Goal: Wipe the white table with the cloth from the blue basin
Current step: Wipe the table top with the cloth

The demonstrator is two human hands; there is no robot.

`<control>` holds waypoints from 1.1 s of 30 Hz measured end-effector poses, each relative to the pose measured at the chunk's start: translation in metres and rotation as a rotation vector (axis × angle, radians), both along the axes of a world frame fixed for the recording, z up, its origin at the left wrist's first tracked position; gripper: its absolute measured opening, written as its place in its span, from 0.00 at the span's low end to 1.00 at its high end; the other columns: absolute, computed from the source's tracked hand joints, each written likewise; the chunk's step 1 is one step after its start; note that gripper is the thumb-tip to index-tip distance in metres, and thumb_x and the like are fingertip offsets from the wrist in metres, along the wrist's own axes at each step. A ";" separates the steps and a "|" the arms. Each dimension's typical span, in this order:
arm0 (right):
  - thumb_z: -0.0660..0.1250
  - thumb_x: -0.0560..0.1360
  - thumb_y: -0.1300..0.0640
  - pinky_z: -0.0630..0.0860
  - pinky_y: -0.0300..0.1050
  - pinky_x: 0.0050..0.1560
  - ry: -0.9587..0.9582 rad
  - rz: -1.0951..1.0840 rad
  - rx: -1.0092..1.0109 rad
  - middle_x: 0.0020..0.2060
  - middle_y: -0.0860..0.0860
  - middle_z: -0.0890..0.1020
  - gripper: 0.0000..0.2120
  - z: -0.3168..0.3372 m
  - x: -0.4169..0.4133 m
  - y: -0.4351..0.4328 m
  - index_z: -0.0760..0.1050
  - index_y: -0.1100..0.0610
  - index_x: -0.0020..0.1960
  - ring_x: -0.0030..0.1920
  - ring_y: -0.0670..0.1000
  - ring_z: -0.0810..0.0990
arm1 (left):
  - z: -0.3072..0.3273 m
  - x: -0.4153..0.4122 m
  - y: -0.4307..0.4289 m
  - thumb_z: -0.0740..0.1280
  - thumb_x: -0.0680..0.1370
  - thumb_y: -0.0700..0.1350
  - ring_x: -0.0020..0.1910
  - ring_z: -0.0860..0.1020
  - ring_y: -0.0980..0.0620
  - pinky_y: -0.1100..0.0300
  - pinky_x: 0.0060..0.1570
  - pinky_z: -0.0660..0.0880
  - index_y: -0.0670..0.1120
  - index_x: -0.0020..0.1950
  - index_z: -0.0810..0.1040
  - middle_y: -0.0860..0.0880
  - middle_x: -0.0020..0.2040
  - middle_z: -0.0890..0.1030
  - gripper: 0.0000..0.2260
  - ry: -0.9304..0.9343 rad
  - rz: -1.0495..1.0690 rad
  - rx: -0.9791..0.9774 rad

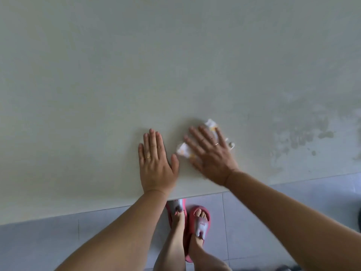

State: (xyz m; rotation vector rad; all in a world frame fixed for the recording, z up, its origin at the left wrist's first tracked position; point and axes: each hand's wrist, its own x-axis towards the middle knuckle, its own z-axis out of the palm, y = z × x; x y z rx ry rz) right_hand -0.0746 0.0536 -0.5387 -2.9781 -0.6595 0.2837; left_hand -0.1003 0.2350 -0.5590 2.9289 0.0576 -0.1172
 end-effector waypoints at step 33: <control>0.47 0.79 0.42 0.37 0.60 0.73 -0.021 -0.703 0.028 0.77 0.52 0.51 0.28 -0.012 0.119 -0.019 0.50 0.49 0.77 0.77 0.55 0.45 | 0.026 0.082 -0.029 0.51 0.78 0.48 0.75 0.59 0.40 0.48 0.74 0.52 0.34 0.74 0.60 0.37 0.75 0.61 0.28 -0.069 -0.001 -0.064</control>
